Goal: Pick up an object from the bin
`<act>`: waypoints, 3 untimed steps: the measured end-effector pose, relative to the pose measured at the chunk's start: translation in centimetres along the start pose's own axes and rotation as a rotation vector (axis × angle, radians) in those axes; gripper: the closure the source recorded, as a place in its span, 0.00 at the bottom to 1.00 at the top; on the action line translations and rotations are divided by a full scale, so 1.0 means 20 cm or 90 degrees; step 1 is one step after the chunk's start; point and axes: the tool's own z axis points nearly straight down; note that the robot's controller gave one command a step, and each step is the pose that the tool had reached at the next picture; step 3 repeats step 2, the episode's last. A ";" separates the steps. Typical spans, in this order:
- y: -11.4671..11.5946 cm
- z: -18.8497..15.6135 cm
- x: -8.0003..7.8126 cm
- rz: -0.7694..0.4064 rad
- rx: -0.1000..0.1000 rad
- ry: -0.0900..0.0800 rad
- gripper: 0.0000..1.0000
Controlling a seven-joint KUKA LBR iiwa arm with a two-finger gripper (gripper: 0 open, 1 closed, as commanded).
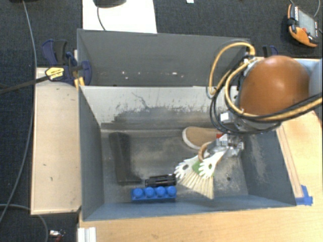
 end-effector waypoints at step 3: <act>0.05 0.44 0.29 -0.064 -0.007 0.002 1.00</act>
Offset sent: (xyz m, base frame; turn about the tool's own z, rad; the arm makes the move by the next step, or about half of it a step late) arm -0.0147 -0.0367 -0.0953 -0.2231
